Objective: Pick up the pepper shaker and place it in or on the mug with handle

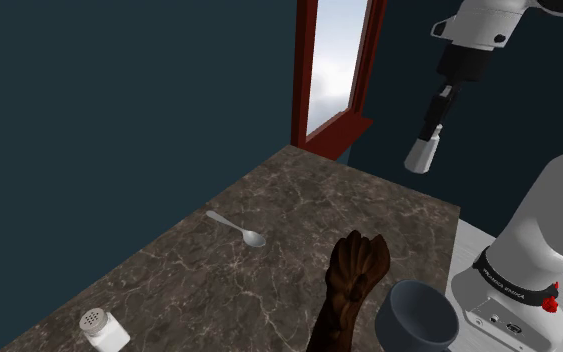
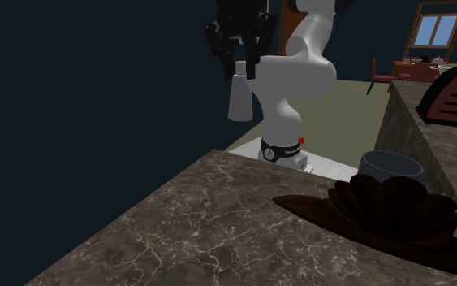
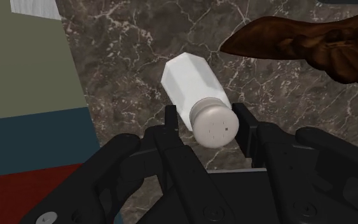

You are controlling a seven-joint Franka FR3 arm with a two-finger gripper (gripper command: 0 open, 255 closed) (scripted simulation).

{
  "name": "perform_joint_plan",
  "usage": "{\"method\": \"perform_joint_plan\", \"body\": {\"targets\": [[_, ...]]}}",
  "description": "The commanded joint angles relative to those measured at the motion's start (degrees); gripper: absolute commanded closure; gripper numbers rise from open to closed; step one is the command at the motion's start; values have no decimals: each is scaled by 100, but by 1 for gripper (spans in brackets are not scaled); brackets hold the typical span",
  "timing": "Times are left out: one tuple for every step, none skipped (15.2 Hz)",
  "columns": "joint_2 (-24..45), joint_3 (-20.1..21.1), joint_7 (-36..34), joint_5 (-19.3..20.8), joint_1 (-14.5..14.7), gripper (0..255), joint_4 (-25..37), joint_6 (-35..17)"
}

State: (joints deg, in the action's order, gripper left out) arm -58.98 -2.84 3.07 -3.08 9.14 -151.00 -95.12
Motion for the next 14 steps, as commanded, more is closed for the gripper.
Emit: {"method": "perform_joint_plan", "body": {"targets": [[-205,244,-241,-196,103,255,-19,168],[-312,384,-377,-311,164,255,-39,242],[-411,525,-515,-430,228,255,-53,313],[-500,668,-654,-552,292,255,-58,381],[-581,812,-794,-676,357,255,-57,446],[-652,958,-935,-802,422,255,-48,507],[-714,1103,-1077,-930,488,255,-33,564],[-766,1250,-1220,-1058,553,255,-10,617],[-810,1397,-1362,-1188,615,255,20,666],[-843,1543,-1507,-1317,678,255,56,710],[-868,1690,-1650,-1446,737,255,100,750],[-884,1837,-1794,-1574,794,255,150,786],[-892,1985,-1935,-1703,844,255,207,818],[-891,2131,-2077,-1829,893,255,270,846]]}}
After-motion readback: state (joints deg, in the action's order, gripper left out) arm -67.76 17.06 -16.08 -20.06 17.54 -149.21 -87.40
